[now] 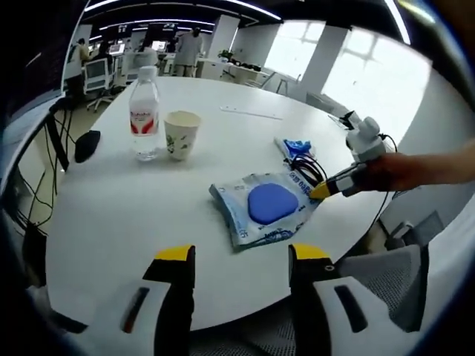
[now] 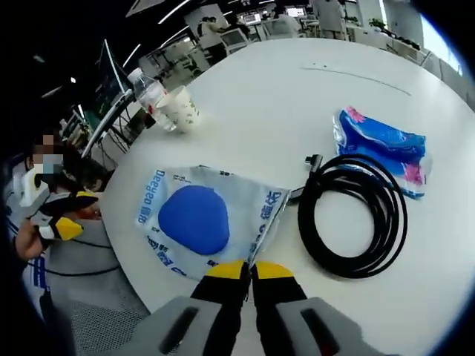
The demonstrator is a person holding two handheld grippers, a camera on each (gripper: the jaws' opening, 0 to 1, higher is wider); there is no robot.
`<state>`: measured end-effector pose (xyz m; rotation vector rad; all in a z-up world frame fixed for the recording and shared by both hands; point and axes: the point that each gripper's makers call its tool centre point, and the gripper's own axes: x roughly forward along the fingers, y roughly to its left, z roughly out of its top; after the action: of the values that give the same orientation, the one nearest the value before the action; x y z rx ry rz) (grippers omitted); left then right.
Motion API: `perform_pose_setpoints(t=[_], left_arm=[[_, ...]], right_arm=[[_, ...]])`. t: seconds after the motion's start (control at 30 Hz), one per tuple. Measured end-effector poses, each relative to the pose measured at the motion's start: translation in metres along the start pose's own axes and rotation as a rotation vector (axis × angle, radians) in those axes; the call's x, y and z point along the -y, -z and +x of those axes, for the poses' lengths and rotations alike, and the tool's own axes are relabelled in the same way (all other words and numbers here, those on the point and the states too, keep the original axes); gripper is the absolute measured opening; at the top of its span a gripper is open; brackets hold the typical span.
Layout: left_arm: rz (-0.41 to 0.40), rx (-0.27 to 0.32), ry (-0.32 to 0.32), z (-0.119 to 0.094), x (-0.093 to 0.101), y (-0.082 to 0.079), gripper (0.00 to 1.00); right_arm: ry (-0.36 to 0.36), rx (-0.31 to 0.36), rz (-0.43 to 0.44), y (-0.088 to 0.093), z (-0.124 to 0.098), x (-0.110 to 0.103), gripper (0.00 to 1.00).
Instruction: Arrange the tabletop items into an orderly group along one side of the table until the central work area is clear of visible clutter.
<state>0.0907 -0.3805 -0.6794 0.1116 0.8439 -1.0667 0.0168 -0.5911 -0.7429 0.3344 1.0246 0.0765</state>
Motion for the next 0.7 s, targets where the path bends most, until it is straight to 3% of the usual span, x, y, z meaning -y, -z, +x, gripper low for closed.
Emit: perform_pose_setpoints(t=[0.2, 0.27, 0.4, 0.53, 0.7], left_arm=[[-0.006, -0.019, 0.009, 0.011, -0.003, 0.007, 0.48], [-0.01, -0.025, 0.01, 0.015, -0.002, 0.006, 0.47], [-0.019, -0.044, 0.004, 0.024, -0.001, 0.007, 0.45], [-0.024, -0.051, 0.011, 0.033, -0.001, 0.011, 0.43], [-0.022, -0.068, 0.021, 0.042, 0.002, 0.012, 0.42]], right_arm=[[-0.005, 0.002, -0.05, 0.009, 0.0, -0.001, 0.03], [0.012, 0.035, -0.059, 0.009, -0.004, 0.002, 0.04], [-0.004, 0.078, -0.031, 0.012, -0.005, 0.003, 0.08], [0.004, 0.093, -0.014, 0.018, -0.004, 0.004, 0.15], [0.013, 0.107, 0.022, 0.026, -0.006, 0.006, 0.16]])
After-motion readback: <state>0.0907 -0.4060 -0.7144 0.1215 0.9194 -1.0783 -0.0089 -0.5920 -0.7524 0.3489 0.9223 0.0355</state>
